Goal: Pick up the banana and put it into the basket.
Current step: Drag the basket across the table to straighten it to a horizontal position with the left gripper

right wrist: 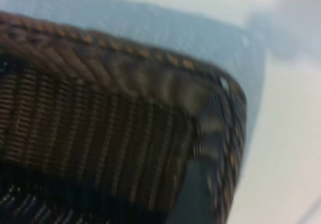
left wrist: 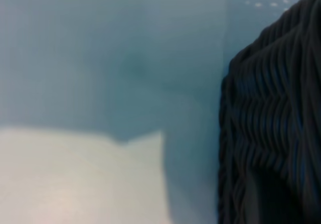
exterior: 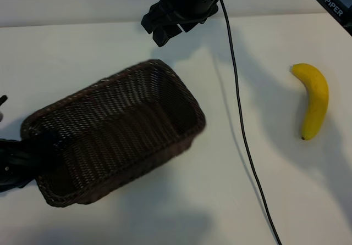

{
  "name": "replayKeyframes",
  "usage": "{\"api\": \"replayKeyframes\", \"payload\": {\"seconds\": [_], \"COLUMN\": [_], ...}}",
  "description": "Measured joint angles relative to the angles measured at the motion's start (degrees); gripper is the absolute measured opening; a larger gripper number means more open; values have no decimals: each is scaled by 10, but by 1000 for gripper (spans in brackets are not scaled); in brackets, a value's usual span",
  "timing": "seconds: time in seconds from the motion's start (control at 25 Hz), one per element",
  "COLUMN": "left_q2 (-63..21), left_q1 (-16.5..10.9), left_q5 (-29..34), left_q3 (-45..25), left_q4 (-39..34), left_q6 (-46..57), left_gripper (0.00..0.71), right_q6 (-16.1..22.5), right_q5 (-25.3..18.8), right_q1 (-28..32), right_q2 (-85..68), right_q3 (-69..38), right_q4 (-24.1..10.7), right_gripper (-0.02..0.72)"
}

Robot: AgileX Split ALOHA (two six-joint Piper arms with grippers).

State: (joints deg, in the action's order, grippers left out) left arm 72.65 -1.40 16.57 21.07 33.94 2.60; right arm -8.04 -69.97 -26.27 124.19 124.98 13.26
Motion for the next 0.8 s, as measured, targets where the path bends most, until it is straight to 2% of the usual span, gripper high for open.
{"api": "replayKeyframes", "payload": {"seconds": [0.16,0.52,0.8], "left_q2": [0,29,41], "left_q1": [0,0,0], "left_q5": [30,60,97], "left_q3": [21,55,108], "left_q4": [19,-2,-7], "left_q6": [-66,-103,-134], "left_gripper": [152,153,153], "right_q6": [0,-1,-1], "right_q5": [0,0,0], "right_q1": [0,0,0], "right_q2": [0,0,0], "right_q3": [0,0,0], "right_q4": [0,0,0], "right_gripper": [581,581,581]}}
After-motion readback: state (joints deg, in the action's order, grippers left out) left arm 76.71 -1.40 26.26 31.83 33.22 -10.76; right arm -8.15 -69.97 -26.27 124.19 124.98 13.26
